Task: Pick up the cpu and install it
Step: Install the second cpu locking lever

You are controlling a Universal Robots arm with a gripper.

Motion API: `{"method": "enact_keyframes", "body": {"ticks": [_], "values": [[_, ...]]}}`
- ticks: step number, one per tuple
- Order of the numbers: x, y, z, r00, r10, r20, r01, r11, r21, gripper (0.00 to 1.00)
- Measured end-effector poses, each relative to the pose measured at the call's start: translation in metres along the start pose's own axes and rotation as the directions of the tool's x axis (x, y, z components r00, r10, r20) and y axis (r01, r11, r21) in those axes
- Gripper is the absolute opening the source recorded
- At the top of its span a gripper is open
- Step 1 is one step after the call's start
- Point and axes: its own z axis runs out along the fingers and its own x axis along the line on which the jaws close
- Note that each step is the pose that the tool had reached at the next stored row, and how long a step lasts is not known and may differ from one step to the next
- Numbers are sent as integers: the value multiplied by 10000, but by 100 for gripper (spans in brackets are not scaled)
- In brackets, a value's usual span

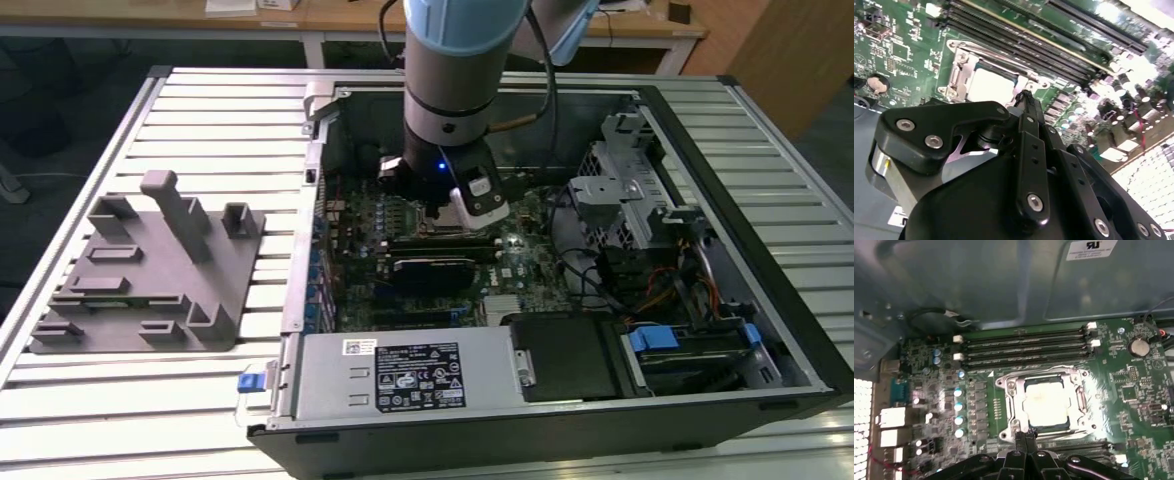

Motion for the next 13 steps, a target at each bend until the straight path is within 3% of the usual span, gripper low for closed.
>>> {"method": "enact_keyframes", "body": {"ticks": [13], "values": [[-245,187,44,10000,-2,58,-1,9987,511,11]]}}
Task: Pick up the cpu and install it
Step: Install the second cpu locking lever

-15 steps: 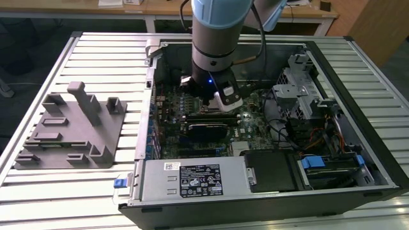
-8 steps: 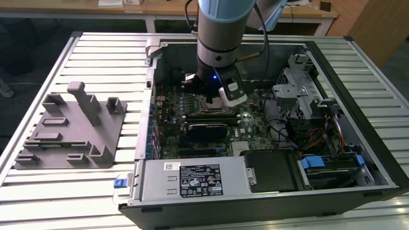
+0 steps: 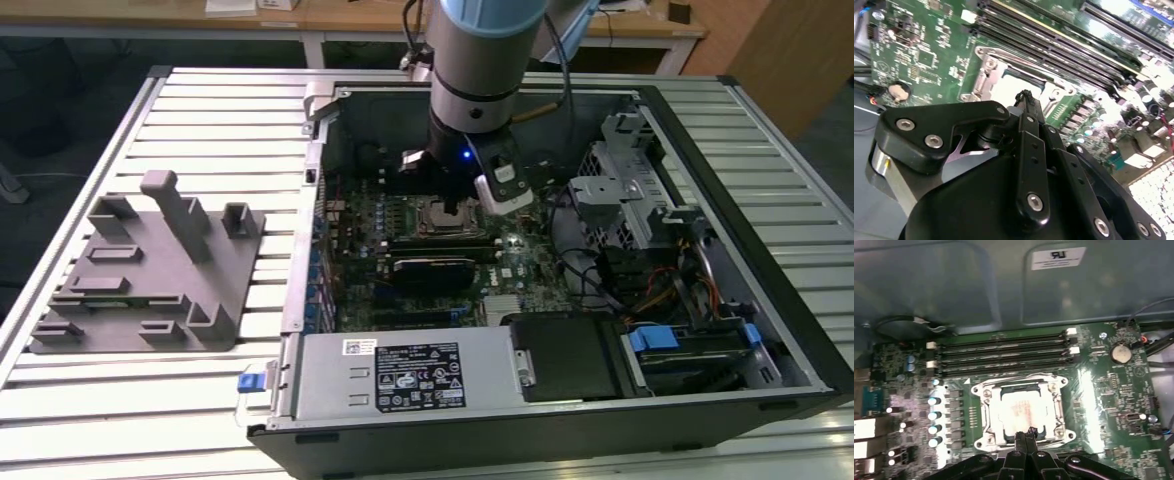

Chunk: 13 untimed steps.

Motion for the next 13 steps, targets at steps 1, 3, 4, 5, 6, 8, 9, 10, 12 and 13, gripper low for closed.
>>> {"method": "enact_keyframes", "body": {"ticks": [1,3,4,5,6,8,9,10,12,13], "values": [[-18,14,3,10000,0,5,0,10000,43,11],[-53,40,8,10000,0,15,0,9999,136,11],[-68,51,10,10000,-1,22,0,9998,199,11],[-81,63,13,10000,-1,30,1,9997,262,11],[-87,78,17,10000,0,38,-2,9995,324,11],[-90,113,28,10000,-2,46,1,9992,399,11],[-88,130,34,10000,-2,47,0,9991,414,11],[-86,145,40,10000,-3,50,0,9991,434,11],[-85,162,47,10000,-2,56,0,9988,487,11],[-85,166,50,10000,-3,58,0,9987,504,11]]}}
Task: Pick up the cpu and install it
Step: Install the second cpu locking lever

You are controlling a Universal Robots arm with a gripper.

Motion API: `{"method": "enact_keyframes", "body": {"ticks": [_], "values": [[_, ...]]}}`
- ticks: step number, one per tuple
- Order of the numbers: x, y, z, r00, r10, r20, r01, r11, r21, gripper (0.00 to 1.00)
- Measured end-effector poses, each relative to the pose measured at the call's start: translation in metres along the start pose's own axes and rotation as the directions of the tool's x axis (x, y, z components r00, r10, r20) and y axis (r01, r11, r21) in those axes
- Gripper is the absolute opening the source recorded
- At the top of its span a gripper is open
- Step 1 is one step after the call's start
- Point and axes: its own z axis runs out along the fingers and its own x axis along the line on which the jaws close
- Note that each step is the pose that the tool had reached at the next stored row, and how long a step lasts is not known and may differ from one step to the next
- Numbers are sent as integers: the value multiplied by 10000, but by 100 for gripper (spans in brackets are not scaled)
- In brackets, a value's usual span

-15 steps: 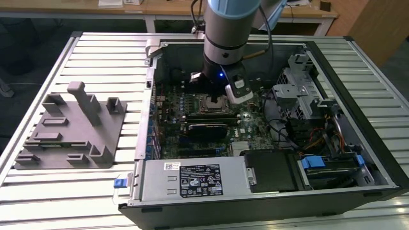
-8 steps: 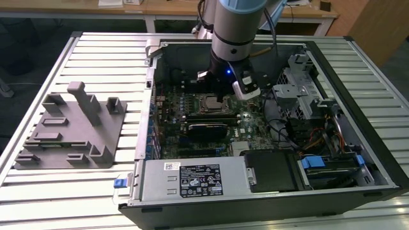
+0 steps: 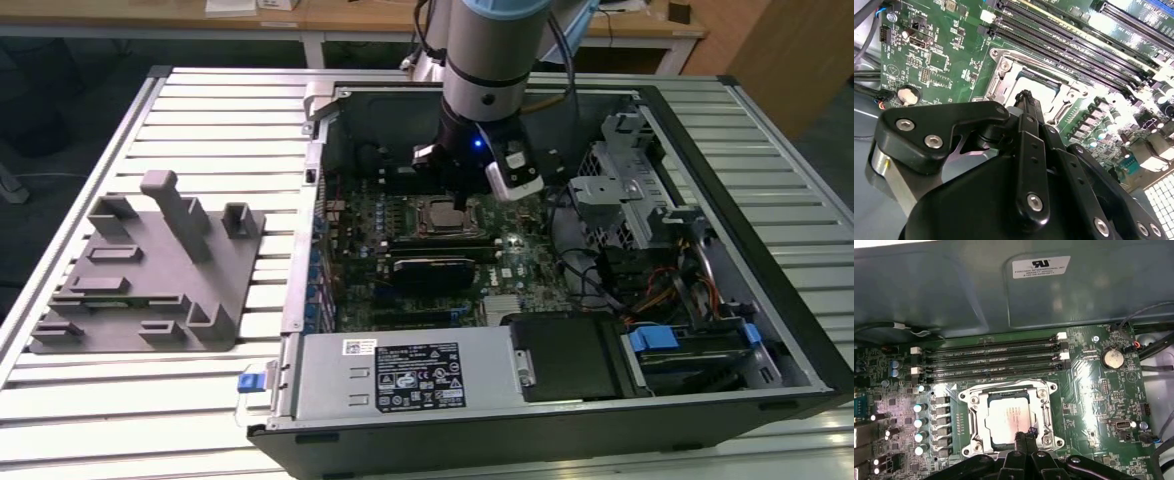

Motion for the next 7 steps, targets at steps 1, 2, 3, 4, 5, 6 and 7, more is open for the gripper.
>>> {"method": "enact_keyframes", "body": {"ticks": [1,2,3,4,5,6,7], "values": [[0,1,1,10000,-1,0,1,10000,5,11],[0,1,1,10000,-2,0,2,10000,6,11],[0,1,1,10000,-1,1,1,10000,6,11],[0,2,0,10000,-1,1,1,10000,8,11],[0,3,1,10000,0,1,0,10000,9,11],[0,3,1,10000,0,1,0,10000,9,11],[0,3,1,10000,0,1,0,10000,9,11]]}}
